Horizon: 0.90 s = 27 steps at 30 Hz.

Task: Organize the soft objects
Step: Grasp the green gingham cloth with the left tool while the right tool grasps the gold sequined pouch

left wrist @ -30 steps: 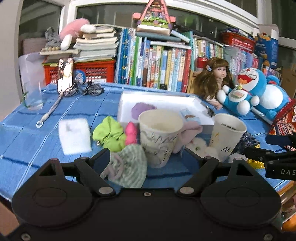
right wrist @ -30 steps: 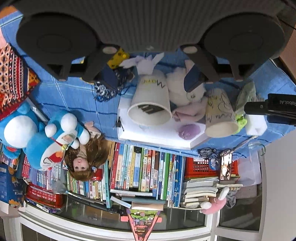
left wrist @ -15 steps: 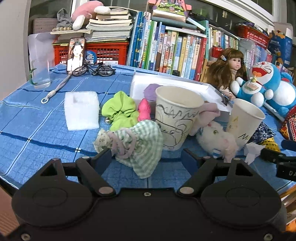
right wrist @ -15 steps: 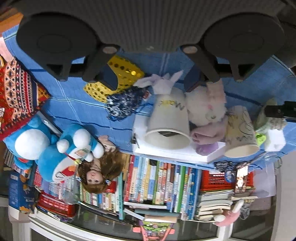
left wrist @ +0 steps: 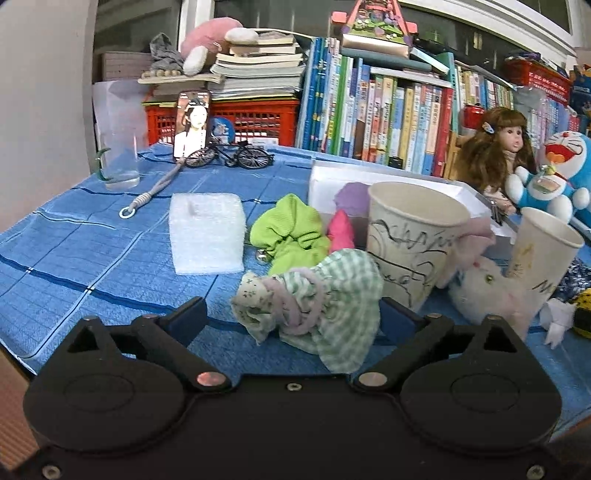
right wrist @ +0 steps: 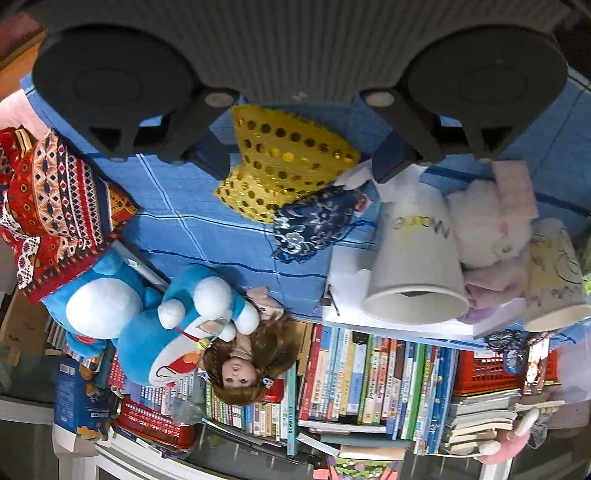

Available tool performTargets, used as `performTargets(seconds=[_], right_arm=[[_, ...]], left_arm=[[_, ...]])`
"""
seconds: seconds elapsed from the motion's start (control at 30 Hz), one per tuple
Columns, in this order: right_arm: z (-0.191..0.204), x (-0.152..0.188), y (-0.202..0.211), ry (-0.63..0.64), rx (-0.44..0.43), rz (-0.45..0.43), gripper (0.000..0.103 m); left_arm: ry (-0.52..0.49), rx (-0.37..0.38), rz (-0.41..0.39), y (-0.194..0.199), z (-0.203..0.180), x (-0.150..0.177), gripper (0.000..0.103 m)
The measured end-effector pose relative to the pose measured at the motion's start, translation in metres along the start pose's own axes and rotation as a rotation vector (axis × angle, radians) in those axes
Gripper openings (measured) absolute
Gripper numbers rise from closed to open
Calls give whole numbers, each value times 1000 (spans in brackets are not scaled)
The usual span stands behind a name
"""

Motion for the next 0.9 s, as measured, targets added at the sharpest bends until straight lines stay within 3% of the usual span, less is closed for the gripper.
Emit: performTargets(seconds=[0.27,0.67,0.8,0.9], right_arm=[[-8,4,-18,-26,-9,37,91],[-10,8,-28,-41,-22,40,91],[-9,8,-26,-33,-29,26,89],[-6,6,-21,-24,-55,23,79]], left_arm=[[-47,-9,6,-16,-7,6,101],[-9,17,51,-37,-8,10,101],[-3,41,44,-34,-8,9,88],[-2,49,42,-31,-8,10,79]])
Point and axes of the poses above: each gripper's, at about its wrist camera, not at the fingertips, and y roughly against the way its jaws point, z to its left, x to its underside, the point moved 6 cm from there along -y, roughly the way its jaws point, and after that the axes turned 4 degrees about -y, right-handed, at the moved point
